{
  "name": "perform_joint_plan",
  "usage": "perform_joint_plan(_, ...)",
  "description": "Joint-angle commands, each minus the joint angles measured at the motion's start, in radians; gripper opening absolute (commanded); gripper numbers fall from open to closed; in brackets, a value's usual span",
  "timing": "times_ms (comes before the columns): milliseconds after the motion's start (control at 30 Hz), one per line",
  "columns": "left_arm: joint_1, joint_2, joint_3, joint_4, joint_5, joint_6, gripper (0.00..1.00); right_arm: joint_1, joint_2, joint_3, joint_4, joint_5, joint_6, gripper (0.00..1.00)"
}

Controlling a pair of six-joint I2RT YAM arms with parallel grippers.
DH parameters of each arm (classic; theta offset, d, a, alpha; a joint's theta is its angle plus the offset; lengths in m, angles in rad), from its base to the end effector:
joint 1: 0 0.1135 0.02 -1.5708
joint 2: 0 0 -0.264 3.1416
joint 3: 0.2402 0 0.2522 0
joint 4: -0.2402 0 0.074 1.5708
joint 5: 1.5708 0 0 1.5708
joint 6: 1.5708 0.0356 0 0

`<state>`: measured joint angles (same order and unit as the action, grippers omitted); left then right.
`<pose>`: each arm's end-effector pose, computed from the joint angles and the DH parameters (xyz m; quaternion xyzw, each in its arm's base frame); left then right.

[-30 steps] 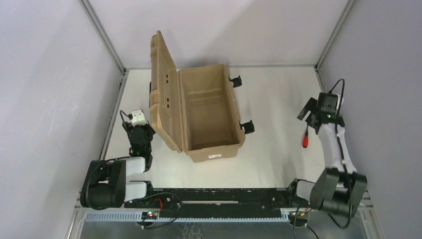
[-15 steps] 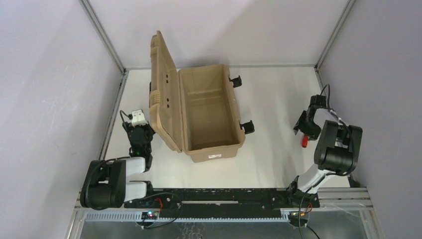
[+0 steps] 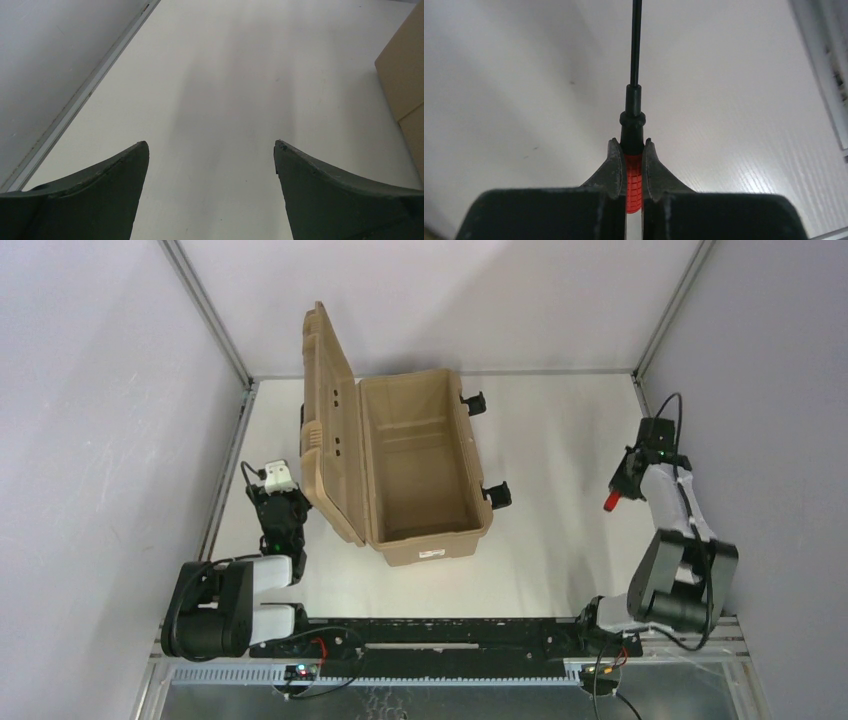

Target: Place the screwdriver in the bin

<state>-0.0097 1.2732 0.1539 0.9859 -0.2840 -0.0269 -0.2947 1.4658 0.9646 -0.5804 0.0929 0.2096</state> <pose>0.2108 0.0079 0.1573 -0.0996 0.7443 0.0946 0.6536 0.2741 -0.0866 0.2144 0.2527 0.9357 -0.0553 0.2398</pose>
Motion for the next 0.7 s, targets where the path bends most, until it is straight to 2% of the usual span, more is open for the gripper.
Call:
perform_joint_plan(0, 0.007, -0.012, 0.04, 0.069, 0.004, 0.01, 1.0, 0.044, -0.174, 0.135, -0.093, -0.053, -0.057, 0.0)
perform_joint_plan(167, 0.007, -0.012, 0.039, 0.069, 0.004, 0.01, 1.0, 0.219, -0.229, 0.35, -0.252, -0.009, -0.087, 0.0)
perform_joint_plan(333, 0.007, -0.013, 0.039, 0.069, 0.005, 0.01, 1.0, 0.433, -0.179, 0.581, -0.336, -0.109, -0.007, 0.0)
perform_joint_plan(467, 0.007, -0.013, 0.04, 0.069, 0.005, 0.01, 1.0, 0.596, -0.11, 0.694, -0.268, -0.232, 0.048, 0.0)
perform_joint_plan(600, 0.007, -0.013, 0.04, 0.069, 0.005, 0.01, 1.0, 0.722, 0.0, 0.776, -0.182, -0.432, 0.113, 0.0)
perform_joint_plan(667, 0.007, -0.013, 0.04, 0.069, 0.005, 0.01, 1.0, 0.781, 0.067, 0.828, -0.173, -0.447, 0.135, 0.0)
